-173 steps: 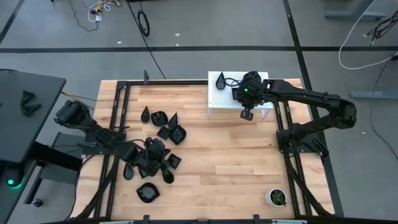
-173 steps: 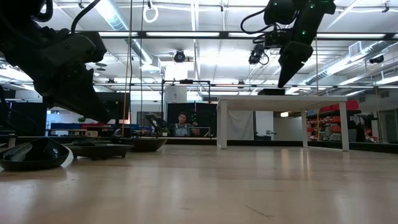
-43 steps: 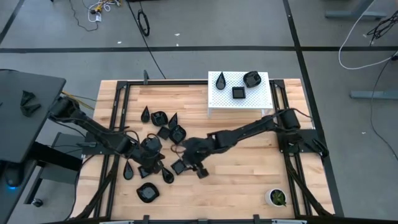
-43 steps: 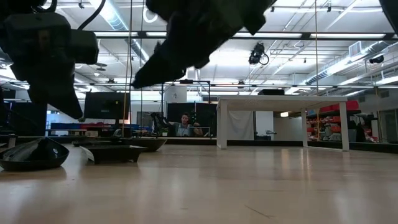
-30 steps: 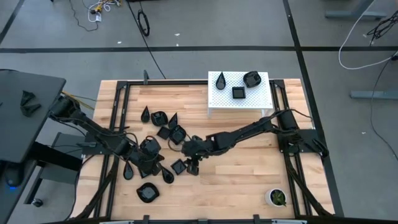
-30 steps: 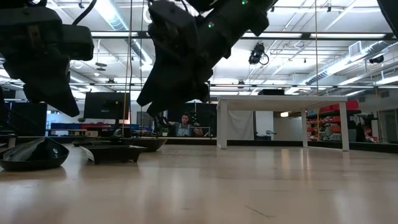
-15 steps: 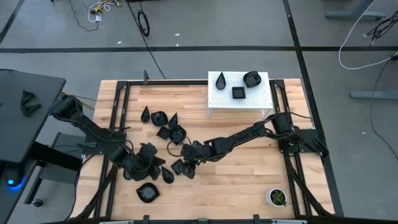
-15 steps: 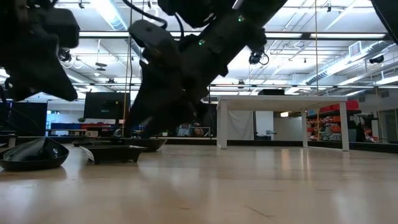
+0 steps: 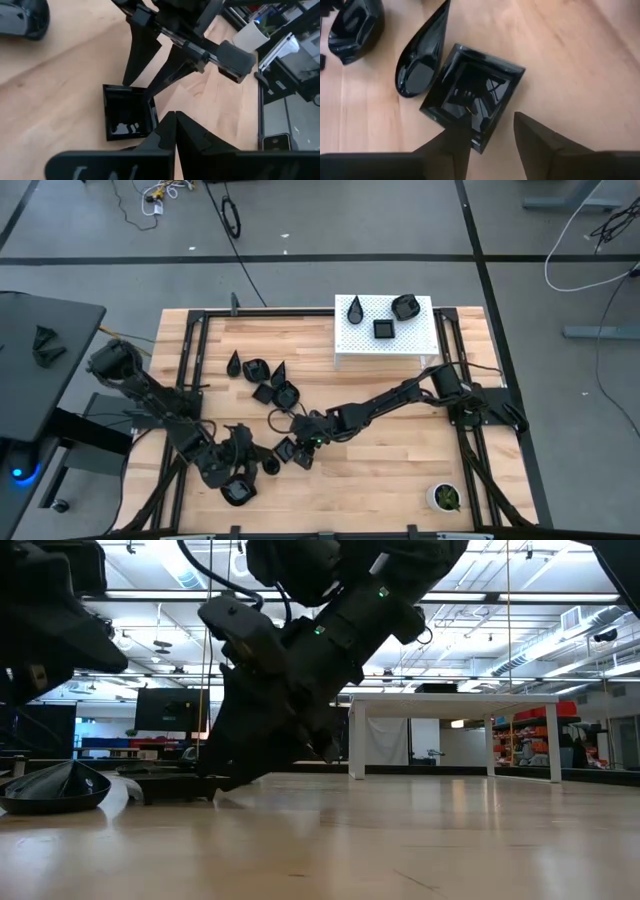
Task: Pick & Place Mini shaped plates
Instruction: Stack the black square plate on the black square plate on the shelf
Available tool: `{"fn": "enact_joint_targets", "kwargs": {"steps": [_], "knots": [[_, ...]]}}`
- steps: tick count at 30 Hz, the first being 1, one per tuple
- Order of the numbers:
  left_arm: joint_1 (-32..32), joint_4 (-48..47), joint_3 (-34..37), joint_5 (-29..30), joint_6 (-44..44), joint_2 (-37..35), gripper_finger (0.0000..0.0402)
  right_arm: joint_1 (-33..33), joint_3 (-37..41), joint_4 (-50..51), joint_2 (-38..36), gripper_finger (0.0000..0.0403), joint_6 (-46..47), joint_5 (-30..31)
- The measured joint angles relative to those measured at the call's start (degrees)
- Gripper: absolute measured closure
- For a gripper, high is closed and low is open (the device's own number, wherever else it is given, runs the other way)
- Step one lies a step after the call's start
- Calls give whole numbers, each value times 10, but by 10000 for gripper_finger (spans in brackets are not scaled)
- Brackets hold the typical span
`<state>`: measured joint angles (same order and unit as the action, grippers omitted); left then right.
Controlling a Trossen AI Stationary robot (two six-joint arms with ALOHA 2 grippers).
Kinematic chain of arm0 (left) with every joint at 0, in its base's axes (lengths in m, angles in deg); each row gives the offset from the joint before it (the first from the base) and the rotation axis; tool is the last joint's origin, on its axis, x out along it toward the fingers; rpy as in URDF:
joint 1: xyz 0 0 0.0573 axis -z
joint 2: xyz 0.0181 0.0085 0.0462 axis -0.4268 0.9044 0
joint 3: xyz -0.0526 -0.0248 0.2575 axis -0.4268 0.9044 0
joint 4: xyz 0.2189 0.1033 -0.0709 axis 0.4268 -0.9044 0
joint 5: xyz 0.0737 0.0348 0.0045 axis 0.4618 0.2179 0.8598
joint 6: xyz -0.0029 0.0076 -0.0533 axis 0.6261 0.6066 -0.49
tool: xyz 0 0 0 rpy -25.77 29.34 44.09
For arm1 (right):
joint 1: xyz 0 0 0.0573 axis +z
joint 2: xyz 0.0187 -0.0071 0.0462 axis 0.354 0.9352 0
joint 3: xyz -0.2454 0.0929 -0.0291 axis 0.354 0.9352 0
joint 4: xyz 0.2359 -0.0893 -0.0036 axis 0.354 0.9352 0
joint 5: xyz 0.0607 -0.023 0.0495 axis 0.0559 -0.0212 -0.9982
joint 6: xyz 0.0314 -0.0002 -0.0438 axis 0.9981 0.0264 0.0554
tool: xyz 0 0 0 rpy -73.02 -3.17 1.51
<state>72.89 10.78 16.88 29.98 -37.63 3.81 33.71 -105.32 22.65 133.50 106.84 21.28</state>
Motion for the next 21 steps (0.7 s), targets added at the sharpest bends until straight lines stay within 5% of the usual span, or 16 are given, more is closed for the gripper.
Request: {"fn": "enact_joint_targets", "kwargs": {"steps": [14, 21], "knots": [[2, 27, 0, -22, -10, 32, 392, 1, 1, -19, -2, 390, -28, -2], [1, 25, 0, -45, 27, 20, 392, -19, 1, 36, -43, 399, -67, -8]]}}
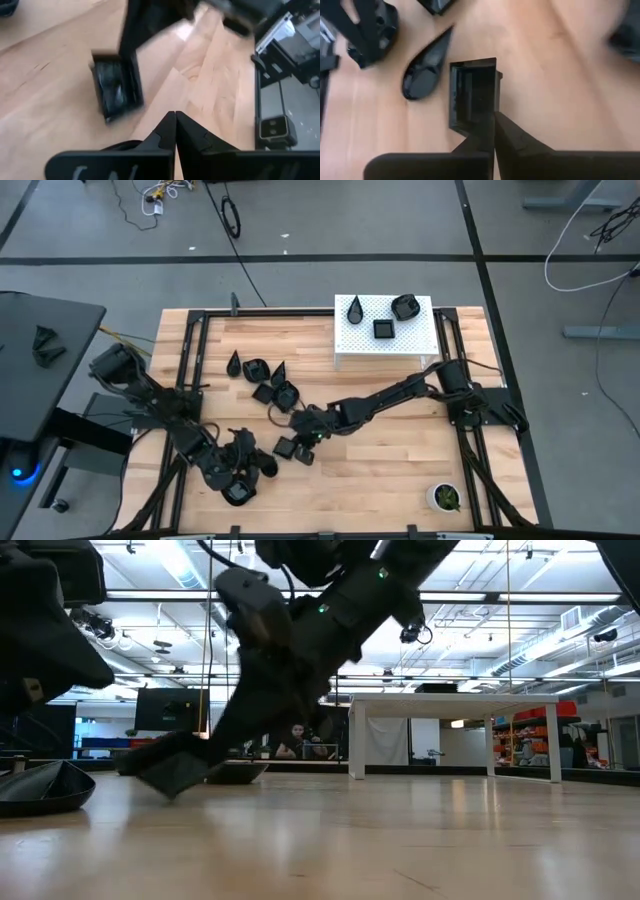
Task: Pick & Place Mini shaped plates
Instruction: Stack the black square plate on the black square plate on the shelf
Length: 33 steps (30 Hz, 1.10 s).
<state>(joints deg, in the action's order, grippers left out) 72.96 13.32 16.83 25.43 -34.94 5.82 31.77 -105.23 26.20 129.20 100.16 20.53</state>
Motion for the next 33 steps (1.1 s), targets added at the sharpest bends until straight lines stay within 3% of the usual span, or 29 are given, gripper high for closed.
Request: {"fn": "enact_joint_targets", "kwargs": {"steps": [12, 16, 19, 26, 33], "knots": [[-35, -6, 0, -15, 188, -83, 392, -38, 6, 240, -160, 401, -85, -7], [-48, -6, 0, -16, 224, -90, 392, -73, 51, 276, -260, 402, -100, -9], [-55, -8, 0, -15, 232, -90, 392, -121, 109, 293, -357, 402, -81, 22], [-61, -9, 0, -15, 229, -90, 392, -271, 266, 259, -584, 403, 20, 60], [-67, -8, 0, -16, 229, -90, 392, -387, 411, 143, -696, 403, 66, 57]]}}
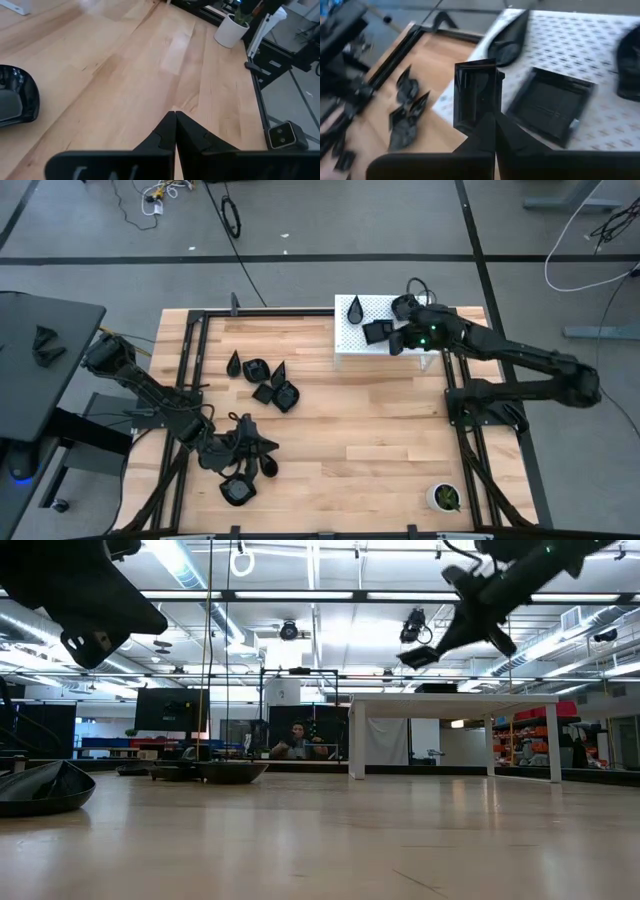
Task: Pick & Place Mini shaped plates
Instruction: Stack the black square plate on the black square plate on the shelf
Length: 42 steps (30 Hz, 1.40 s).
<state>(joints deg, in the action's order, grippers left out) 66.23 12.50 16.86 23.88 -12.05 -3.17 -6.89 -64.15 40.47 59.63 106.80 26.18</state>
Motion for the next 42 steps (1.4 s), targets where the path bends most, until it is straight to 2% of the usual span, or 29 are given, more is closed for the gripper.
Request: {"fn": "enact_joint_targets", "kwargs": {"steps": [4, 11, 19, 25, 36, 42], "knots": [[-10, 0, 0, 0, 0, 0, 392, -48, 42, -41, -9, 403, 9, -18], [-19, 0, 0, -1, 1, 0, 392, -83, 46, -100, -10, 403, 6, -51], [-19, -1, 0, -25, 1, 0, 392, -108, 46, -48, -13, 403, 5, -53], [-19, -1, 0, -25, 1, 0, 392, -116, 46, -43, -15, 402, 7, -99], [-19, -1, 0, -25, 1, 0, 392, -126, 46, -5, -18, 397, 5, -74], [-19, -1, 0, -24, 1, 0, 392, -130, 46, -4, -19, 391, 5, -85]]}}
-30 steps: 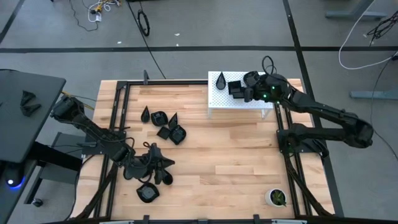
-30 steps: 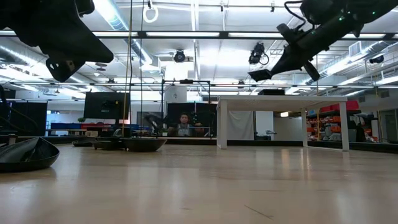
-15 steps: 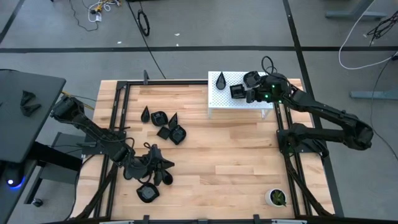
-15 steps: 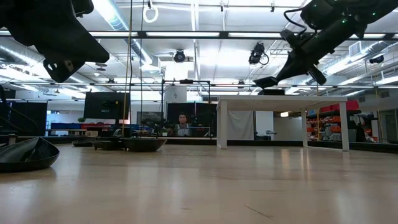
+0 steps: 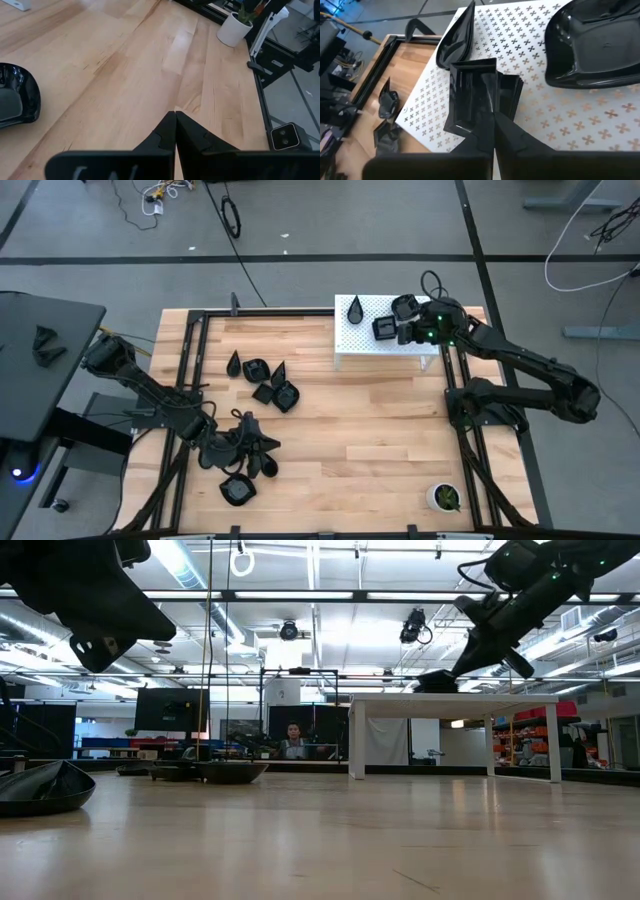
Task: Pick & Place Mini shaped plates
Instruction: Stack the black square plate on the black square plate on the shelf
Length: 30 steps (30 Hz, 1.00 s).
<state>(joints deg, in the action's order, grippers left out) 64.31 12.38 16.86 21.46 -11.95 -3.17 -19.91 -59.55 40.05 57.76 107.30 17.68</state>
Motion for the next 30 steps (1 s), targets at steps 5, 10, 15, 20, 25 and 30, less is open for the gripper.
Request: {"fn": "enact_joint_targets", "kwargs": {"steps": [5, 10, 15, 20, 25, 30], "knots": [[0, 0, 0, 0, 0, 0, 392, 0, 0, 0, 0, 369, -6, 0], [0, 0, 0, 0, 0, 0, 392, 0, 0, -7, 0, 327, -32, 8], [0, 0, 0, 0, 0, 0, 392, 2, 0, -57, 0, 278, -75, -1], [0, 0, 0, 0, 0, 0, 392, 21, 0, -60, 0, 260, -92, -27], [-2, 0, 0, 0, 0, 0, 392, 90, -1, -57, -3, 279, -104, 14], [-10, 0, 0, -1, -1, 0, 392, 131, -1, 10, -6, 320, -66, 204]]}}
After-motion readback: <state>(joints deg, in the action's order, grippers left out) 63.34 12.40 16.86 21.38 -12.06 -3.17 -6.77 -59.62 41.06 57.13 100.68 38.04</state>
